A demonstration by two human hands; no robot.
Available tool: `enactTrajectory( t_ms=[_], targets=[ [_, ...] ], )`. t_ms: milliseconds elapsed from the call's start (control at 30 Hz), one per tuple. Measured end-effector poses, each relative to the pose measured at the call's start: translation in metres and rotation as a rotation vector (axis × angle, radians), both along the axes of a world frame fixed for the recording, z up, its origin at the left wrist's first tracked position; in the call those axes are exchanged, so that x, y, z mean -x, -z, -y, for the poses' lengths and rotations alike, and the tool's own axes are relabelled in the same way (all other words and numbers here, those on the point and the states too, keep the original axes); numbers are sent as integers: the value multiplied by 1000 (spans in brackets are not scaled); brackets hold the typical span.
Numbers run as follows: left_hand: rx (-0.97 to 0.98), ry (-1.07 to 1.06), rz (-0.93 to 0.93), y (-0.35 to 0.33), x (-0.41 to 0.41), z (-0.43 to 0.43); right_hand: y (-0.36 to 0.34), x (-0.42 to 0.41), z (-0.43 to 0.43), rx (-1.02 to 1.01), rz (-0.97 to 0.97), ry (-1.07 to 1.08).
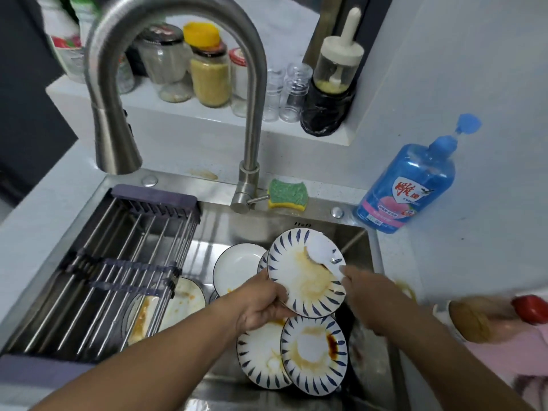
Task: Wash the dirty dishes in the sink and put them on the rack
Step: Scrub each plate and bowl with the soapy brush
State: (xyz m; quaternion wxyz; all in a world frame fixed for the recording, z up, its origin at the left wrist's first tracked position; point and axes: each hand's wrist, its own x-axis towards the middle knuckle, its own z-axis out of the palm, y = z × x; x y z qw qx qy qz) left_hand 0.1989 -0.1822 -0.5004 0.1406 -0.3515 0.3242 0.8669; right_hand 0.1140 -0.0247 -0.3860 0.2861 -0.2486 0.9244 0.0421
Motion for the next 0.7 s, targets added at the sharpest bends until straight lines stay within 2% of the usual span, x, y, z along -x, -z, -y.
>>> enactTrajectory(
  t_ms=[133,267,367,467,567,700],
  targets=[
    [-9,30,-68,-32,-25,15,-21,-31,15,101,-25,-146],
    [-63,-46,-72,-55,-55,35,-38,-67,3,104,14,-201],
    [-59,-78,-96,-69,-75,49,-59,-69,-8,54,-24,-144],
    [-5,19,-146,-82,-95,54,-80,-71,1,92,-77,-89],
    [7,90,-180,-93,-108,49,-93,-83,23,170,-22,-99],
    [-21,56,-205,-108,-122,59,-113,-119,25,150,39,-233]
  ],
)
